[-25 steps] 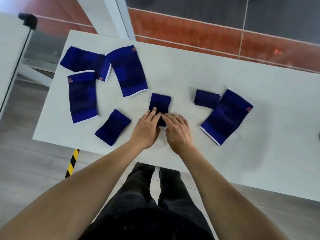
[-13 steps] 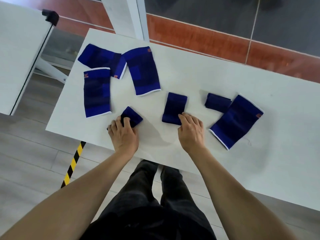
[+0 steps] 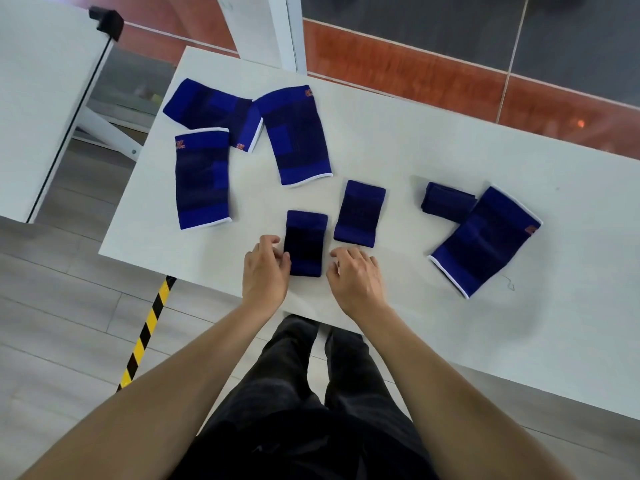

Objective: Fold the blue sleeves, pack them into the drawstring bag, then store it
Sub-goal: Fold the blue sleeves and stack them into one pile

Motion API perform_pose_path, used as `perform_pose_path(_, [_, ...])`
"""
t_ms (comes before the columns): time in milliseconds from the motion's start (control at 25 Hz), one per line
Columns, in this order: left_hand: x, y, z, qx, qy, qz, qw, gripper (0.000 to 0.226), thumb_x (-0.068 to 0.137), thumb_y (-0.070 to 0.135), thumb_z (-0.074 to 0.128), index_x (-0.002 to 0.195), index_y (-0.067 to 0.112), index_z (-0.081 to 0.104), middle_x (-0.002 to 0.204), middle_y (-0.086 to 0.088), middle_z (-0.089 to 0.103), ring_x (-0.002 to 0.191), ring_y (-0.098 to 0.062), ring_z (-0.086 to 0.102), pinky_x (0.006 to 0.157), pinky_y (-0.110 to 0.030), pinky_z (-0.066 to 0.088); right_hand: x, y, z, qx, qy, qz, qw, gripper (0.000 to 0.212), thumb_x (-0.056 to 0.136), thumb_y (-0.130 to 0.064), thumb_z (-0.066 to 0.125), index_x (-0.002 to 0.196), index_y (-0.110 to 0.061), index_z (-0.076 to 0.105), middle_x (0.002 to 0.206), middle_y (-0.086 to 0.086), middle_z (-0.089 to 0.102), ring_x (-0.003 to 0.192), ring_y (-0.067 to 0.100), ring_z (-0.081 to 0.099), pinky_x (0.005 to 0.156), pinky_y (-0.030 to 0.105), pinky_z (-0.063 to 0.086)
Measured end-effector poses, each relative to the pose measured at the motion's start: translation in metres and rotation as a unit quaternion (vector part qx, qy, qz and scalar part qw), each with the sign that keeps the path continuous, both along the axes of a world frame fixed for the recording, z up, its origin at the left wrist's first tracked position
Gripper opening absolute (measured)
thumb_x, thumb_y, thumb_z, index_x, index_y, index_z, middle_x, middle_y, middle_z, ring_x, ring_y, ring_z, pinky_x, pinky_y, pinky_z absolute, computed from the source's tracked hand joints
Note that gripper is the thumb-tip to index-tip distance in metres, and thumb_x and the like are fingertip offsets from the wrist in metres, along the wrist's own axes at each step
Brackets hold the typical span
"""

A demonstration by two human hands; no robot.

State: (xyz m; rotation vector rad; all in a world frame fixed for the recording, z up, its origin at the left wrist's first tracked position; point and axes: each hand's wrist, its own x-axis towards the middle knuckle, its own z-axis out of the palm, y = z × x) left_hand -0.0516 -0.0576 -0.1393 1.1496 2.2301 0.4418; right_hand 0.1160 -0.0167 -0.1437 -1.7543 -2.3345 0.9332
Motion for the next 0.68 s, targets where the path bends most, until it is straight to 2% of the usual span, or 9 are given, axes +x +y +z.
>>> perform_pose_path(80, [0.006,0.004,0.004,-0.006,-0.045,0.010,0.999,0.036,0.095,0.021,0.064,0.129,0.013,0.052,0.098,0.002,0.063,0.098,-0.024,0.061,0.088,-0.037,0.050,-0.009,-0.001,0.001,-0.049,0.011,-0.021,0.998,0.028,0.101,-0.028,0.050,0.123,-0.014,0.060,0.120,0.002,0.063,0.110,0.023,0.057,0.095,0.035,0.040])
perform_pose_path(160, [0.011,0.011,0.010,-0.021,-0.090,0.055,0.994,0.037,0.094,0.018,0.066,0.129,0.013,0.054,0.101,0.001,0.063,0.094,-0.017,0.061,0.081,-0.027,0.044,-0.017,-0.001,0.004,-0.074,0.036,-0.052,0.995,0.027,0.100,-0.029,0.053,0.123,-0.015,0.056,0.118,0.002,0.060,0.107,0.022,0.056,0.096,0.034,0.041])
perform_pose_path(280, [0.010,0.016,0.016,-0.013,-0.137,0.094,0.986,0.035,0.095,0.014,0.065,0.129,0.015,0.056,0.109,0.000,0.065,0.093,-0.015,0.063,0.076,-0.018,0.044,-0.022,0.002,0.012,-0.089,0.082,-0.083,0.989,0.017,0.098,-0.025,0.057,0.113,-0.018,0.052,0.105,0.001,0.063,0.093,0.023,0.059,0.084,0.039,0.049])
perform_pose_path(400, [0.010,0.017,0.019,0.011,-0.144,0.062,0.988,0.026,0.097,0.009,0.060,0.121,0.017,0.063,0.114,0.001,0.067,0.094,-0.016,0.067,0.079,-0.016,0.051,-0.021,0.006,0.019,-0.084,0.123,-0.090,0.985,0.012,0.098,-0.018,0.057,0.107,-0.017,0.050,0.095,0.001,0.064,0.081,0.024,0.059,0.073,0.044,0.052])
perform_pose_path(480, [0.012,0.022,0.022,0.032,-0.148,0.042,0.988,0.025,0.097,0.007,0.057,0.116,0.019,0.066,0.116,0.003,0.069,0.094,-0.016,0.068,0.076,-0.009,0.048,-0.018,0.008,0.023,-0.059,0.147,-0.098,0.982,0.011,0.097,-0.015,0.057,0.105,-0.016,0.050,0.092,0.000,0.063,0.078,0.023,0.058,0.070,0.046,0.053])
perform_pose_path(680, [0.023,0.044,0.027,0.068,-0.155,-0.024,0.985,0.036,0.096,0.003,0.054,0.127,0.021,0.062,0.126,0.008,0.066,0.096,-0.015,0.065,0.076,-0.006,0.046,-0.001,0.016,0.028,-0.043,0.176,-0.162,0.970,0.014,0.097,-0.016,0.060,0.105,-0.017,0.049,0.090,-0.004,0.061,0.076,0.018,0.059,0.071,0.046,0.053])
